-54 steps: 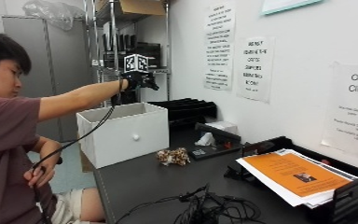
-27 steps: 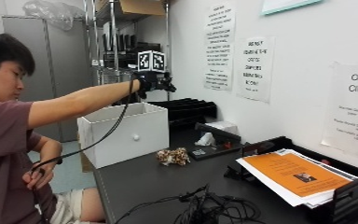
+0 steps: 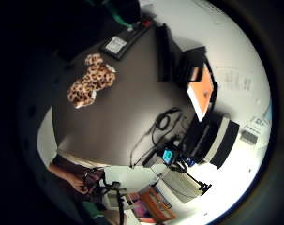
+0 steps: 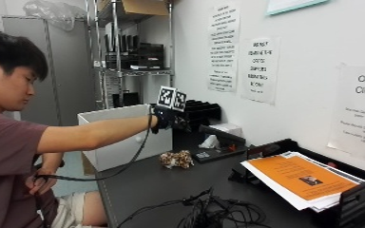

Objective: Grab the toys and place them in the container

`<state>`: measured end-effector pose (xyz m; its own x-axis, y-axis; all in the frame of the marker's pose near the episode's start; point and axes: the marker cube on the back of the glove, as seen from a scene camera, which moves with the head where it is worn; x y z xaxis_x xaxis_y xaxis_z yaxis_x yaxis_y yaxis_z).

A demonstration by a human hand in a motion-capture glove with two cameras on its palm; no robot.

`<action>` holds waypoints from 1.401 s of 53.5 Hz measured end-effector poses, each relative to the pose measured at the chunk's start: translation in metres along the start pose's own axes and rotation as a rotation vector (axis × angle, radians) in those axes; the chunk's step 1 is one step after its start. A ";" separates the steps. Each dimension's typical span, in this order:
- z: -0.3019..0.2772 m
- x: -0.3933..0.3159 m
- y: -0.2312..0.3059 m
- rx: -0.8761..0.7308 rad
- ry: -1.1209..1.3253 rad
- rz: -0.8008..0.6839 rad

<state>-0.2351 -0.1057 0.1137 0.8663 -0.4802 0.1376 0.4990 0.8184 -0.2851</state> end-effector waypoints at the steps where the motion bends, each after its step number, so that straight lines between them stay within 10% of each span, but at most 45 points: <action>1: 0.009 0.001 -0.004 -0.021 0.010 -0.001; 16: 0.154 0.012 -0.069 -0.107 -0.019 -0.018; 42: 0.155 0.025 -0.054 0.238 -0.104 0.112; 75: -0.123 -0.028 0.057 0.402 0.069 0.098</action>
<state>-0.2345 -0.0846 -0.0228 0.9131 -0.4033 0.0603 0.3963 0.9125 0.1011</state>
